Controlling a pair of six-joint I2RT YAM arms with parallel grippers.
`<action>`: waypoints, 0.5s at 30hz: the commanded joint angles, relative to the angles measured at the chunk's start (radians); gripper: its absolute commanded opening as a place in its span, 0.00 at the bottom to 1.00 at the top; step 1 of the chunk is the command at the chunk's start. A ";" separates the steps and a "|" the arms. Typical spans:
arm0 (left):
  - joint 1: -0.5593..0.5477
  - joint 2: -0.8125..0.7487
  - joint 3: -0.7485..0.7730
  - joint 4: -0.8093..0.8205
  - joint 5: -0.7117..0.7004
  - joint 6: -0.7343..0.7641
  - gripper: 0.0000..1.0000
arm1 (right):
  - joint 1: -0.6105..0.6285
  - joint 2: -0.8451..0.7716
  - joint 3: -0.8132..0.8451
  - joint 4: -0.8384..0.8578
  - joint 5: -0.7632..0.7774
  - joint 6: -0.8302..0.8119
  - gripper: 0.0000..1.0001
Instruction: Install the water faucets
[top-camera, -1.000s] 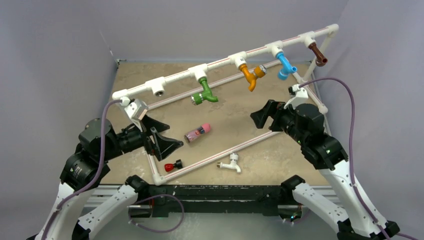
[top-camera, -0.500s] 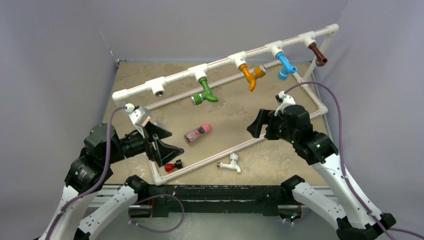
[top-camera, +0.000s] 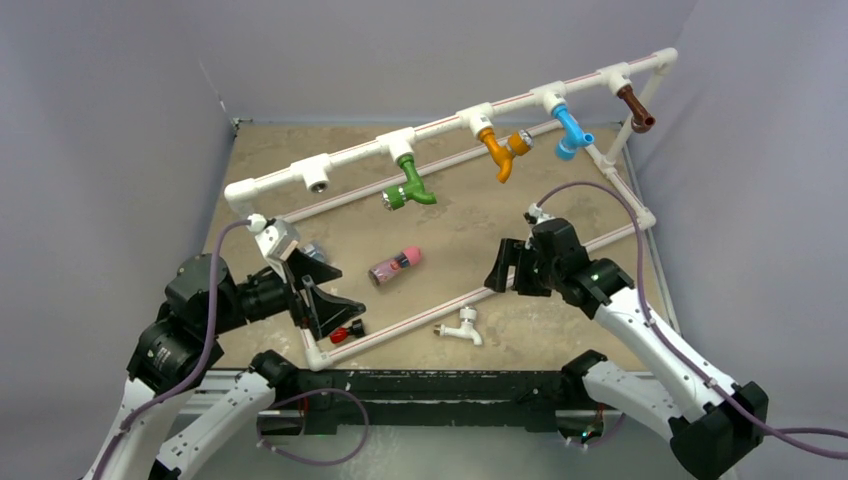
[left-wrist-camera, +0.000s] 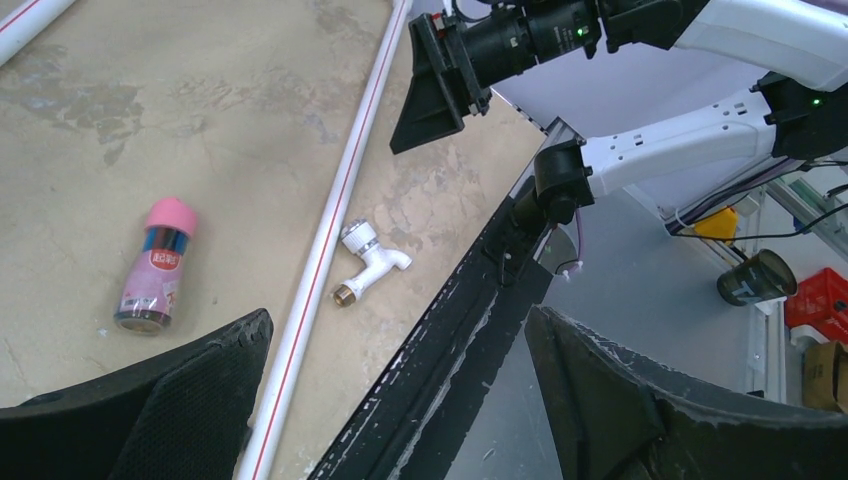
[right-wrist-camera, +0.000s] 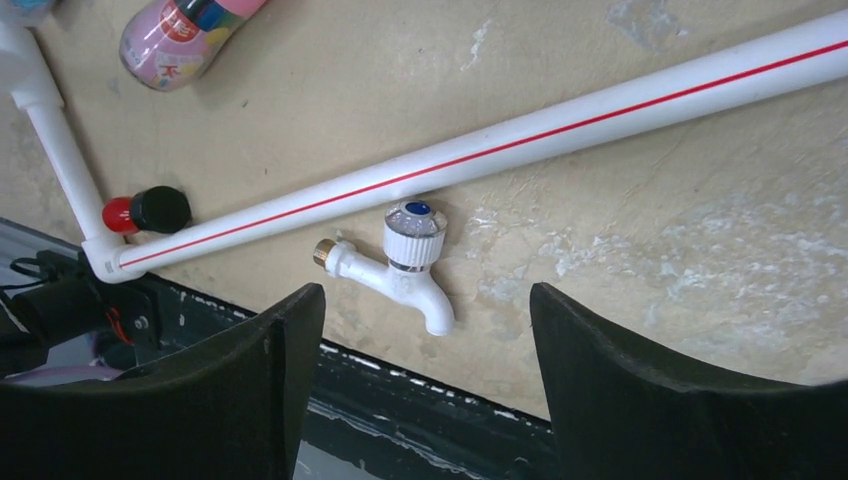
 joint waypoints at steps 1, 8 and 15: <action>0.005 -0.018 -0.003 -0.001 0.004 -0.010 0.98 | 0.044 0.005 -0.056 0.072 -0.020 0.104 0.75; 0.006 -0.021 -0.002 -0.012 0.004 0.000 0.98 | 0.219 0.056 -0.106 0.164 0.056 0.264 0.74; 0.006 -0.025 0.011 -0.037 0.001 0.007 0.98 | 0.287 0.111 -0.149 0.210 0.144 0.349 0.75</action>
